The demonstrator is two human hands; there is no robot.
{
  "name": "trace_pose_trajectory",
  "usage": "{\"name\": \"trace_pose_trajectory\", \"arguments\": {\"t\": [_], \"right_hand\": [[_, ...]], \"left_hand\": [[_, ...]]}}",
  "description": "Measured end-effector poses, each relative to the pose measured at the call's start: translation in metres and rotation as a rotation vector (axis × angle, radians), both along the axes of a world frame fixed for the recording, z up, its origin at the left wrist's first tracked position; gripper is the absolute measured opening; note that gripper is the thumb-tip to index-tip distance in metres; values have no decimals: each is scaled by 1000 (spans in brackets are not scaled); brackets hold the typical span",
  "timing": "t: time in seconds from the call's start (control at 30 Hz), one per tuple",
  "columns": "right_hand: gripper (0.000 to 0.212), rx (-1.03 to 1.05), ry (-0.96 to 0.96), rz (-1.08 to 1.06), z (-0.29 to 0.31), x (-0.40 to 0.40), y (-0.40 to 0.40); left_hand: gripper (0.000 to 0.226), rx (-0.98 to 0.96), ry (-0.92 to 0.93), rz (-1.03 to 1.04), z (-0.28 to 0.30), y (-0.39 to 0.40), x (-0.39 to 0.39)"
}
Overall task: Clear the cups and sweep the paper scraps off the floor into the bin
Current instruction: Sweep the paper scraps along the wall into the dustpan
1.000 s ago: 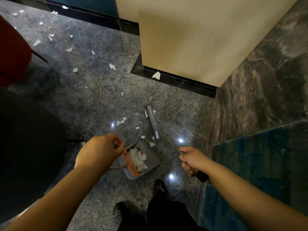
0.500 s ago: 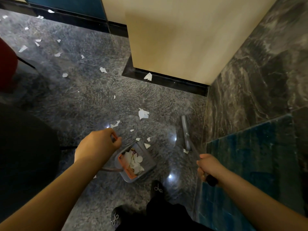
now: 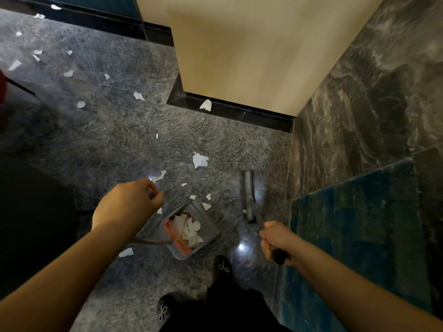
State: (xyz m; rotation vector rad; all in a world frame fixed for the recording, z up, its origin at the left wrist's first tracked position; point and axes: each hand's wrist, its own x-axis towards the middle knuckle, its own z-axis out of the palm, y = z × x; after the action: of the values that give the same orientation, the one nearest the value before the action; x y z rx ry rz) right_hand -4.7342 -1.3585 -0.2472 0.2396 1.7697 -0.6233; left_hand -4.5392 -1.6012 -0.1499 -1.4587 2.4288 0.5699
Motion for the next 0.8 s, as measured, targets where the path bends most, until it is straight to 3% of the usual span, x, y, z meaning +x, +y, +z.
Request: {"name": "trace_pose_trajectory", "arguments": {"t": [0.3,0.53,0.8], "right_hand": [[43,-121,-106,-133,14,17,-50],[41,-175,-78,65,19,55,-73],[45,-199,-125,223,41,110,-97]], "left_hand": [[21,-18,8,-5,1,6,15],[19,50,25,19,6,19,61],[15,42,130,243,30,26,157]]}}
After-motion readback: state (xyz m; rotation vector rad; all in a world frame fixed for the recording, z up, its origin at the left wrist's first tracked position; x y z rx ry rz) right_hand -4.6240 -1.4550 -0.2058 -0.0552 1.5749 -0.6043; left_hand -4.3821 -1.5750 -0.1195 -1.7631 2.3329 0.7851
